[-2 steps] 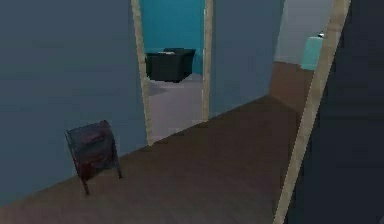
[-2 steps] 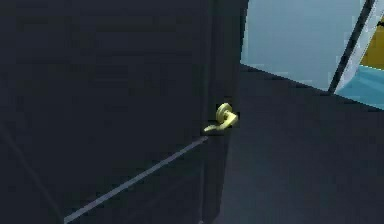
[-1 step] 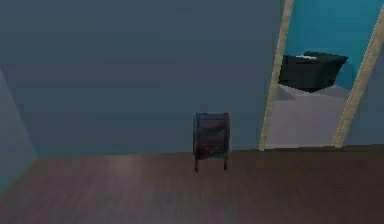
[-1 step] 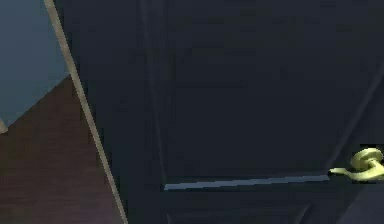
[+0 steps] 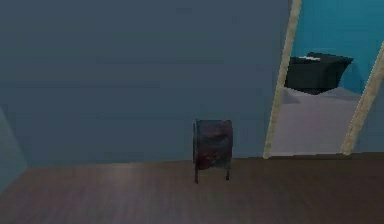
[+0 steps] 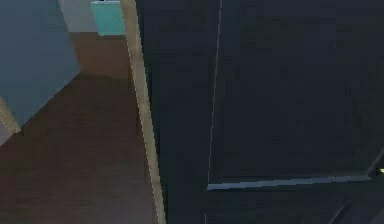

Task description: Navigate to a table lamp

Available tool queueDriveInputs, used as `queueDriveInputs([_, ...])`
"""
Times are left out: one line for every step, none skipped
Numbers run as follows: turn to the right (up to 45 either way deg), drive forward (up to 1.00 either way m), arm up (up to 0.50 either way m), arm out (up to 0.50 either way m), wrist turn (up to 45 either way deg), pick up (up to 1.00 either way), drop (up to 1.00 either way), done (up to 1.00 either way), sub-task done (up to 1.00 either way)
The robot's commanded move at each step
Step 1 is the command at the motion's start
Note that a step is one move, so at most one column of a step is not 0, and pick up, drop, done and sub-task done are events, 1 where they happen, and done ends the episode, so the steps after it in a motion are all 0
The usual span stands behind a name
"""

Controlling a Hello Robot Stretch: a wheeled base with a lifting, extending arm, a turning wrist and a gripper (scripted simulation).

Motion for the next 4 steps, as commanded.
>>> queueDriveInputs([15.0,0.00,0.00,0.00,0.0,0.00,0.00,0.00,0.00])
queueDriveInputs([0.0,0.80,0.00,0.00,0.0,0.00,0.00,0.00,0.00])
queueDriveInputs([45.0,0.00,0.00,0.00,0.0,0.00,0.00,0.00,0.00])
queueDriveInputs([24.0,0.00,0.00,0.00,0.0,0.00,0.00,0.00,0.00])
